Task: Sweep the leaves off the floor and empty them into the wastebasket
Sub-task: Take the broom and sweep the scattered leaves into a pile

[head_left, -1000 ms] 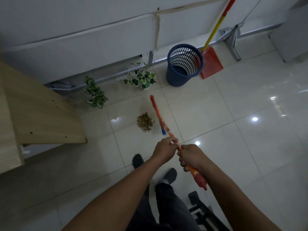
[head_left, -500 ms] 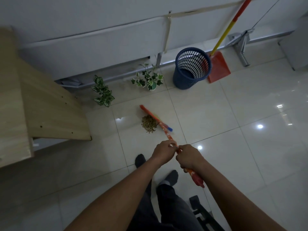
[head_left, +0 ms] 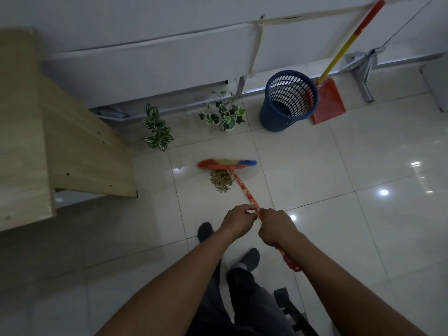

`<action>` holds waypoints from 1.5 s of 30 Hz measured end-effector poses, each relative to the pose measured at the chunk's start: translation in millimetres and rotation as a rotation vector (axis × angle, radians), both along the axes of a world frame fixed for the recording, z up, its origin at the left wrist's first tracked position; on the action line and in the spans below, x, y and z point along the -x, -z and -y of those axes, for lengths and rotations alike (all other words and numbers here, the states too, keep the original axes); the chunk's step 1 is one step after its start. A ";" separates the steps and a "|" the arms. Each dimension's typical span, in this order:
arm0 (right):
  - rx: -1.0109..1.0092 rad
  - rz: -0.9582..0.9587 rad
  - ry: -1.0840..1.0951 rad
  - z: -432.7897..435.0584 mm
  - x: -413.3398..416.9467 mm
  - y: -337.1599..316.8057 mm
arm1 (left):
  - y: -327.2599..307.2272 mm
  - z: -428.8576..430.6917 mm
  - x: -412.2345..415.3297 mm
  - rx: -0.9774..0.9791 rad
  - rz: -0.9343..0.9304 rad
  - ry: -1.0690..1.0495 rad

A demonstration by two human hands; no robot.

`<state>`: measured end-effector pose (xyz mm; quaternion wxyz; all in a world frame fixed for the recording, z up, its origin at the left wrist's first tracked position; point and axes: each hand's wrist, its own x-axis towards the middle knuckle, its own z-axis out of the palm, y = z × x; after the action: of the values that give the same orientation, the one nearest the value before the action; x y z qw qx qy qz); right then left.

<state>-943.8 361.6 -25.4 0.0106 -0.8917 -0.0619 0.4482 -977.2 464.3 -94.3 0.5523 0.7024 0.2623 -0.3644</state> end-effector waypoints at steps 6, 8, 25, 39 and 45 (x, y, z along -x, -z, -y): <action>-0.042 0.038 0.003 10.5 7.6 -11.0 | -5.5 6.3 -0.9 0.007 0.006 -0.016; -0.091 0.049 0.064 14.6 5.2 -15.7 | -7.4 7.9 -4.1 0.024 0.018 -0.035; -0.553 -0.379 1.375 100.4 -58.6 -40.9 | -38.0 47.1 -53.8 0.042 0.071 0.061; -0.743 -0.337 1.577 300.4 -115.8 -9.4 | -56.8 201.5 -156.0 -0.085 0.185 0.194; -0.788 -0.308 1.532 414.7 -186.0 -30.3 | -67.4 291.8 -232.2 -0.105 0.129 0.183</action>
<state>-757.9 -53.1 5.0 0.6245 -0.5488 0.4060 0.3794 -745.0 172.4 -26.9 0.4949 0.7733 0.1799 -0.3532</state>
